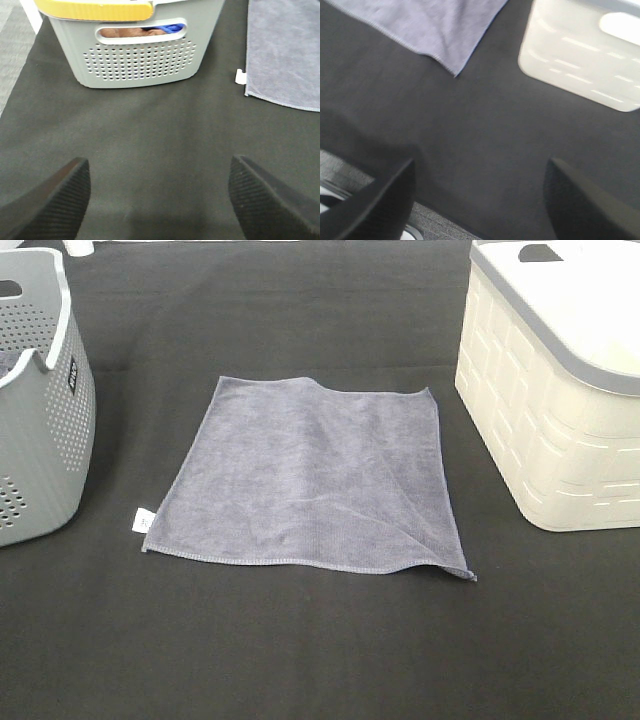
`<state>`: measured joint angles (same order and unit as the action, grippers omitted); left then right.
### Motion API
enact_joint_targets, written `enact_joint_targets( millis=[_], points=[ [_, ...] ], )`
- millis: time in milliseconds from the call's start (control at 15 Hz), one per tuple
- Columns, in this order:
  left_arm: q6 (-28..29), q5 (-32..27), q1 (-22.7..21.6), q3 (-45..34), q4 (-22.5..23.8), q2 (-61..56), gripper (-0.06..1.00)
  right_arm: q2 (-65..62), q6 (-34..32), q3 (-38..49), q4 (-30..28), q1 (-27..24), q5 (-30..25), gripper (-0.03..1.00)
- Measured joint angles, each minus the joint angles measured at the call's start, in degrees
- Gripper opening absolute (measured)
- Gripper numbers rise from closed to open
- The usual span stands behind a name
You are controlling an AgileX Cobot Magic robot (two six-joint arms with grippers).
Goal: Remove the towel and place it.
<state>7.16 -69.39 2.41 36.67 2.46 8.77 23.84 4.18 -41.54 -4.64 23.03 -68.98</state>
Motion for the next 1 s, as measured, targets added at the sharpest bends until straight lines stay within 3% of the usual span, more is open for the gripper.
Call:
enact_joint_targets(
  millis=[400,1000],
  points=[
    [-5.27,-0.34,0.00,-4.41,-0.69,-8.88,0.72,-11.92,5.84,8.94,7.39,0.00,0.63,0.71],
    [-5.27,8.02,0.00,-6.93,-0.69,-9.05,0.72,-16.84,6.36,10.66,8.48,0.00,5.44,0.71]
  ],
)
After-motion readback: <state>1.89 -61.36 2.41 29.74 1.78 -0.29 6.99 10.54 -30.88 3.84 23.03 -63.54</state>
